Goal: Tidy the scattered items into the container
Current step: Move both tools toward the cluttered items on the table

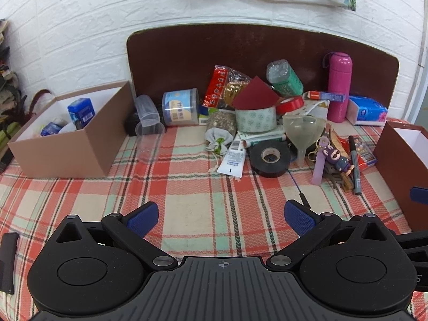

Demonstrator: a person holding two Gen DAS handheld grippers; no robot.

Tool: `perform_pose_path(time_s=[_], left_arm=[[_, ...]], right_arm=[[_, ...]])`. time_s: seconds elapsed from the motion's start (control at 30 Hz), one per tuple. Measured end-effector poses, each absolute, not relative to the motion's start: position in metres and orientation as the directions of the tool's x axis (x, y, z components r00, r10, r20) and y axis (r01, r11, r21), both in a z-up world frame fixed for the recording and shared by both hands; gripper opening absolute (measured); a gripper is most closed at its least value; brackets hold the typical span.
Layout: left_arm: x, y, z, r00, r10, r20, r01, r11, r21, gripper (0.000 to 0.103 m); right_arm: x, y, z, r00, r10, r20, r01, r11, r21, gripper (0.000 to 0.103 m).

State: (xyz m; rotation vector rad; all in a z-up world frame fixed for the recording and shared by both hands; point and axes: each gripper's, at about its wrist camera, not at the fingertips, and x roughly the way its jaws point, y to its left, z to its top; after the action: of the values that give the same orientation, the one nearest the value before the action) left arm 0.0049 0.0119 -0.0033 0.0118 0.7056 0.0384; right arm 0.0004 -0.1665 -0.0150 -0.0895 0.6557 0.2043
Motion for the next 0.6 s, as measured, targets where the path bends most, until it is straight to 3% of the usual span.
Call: perform_pose_path(time_s=[0.6], left_arm=[[0.0055, 0.0117, -0.0028, 0.758, 0.044, -0.65, -0.04, 0.999, 0.022, 0.103]], right_arm=[[-0.0015, -0.1609, -0.0156, 0.774, 0.146, -0.616, -0.217, 0.975, -0.041, 0.103]])
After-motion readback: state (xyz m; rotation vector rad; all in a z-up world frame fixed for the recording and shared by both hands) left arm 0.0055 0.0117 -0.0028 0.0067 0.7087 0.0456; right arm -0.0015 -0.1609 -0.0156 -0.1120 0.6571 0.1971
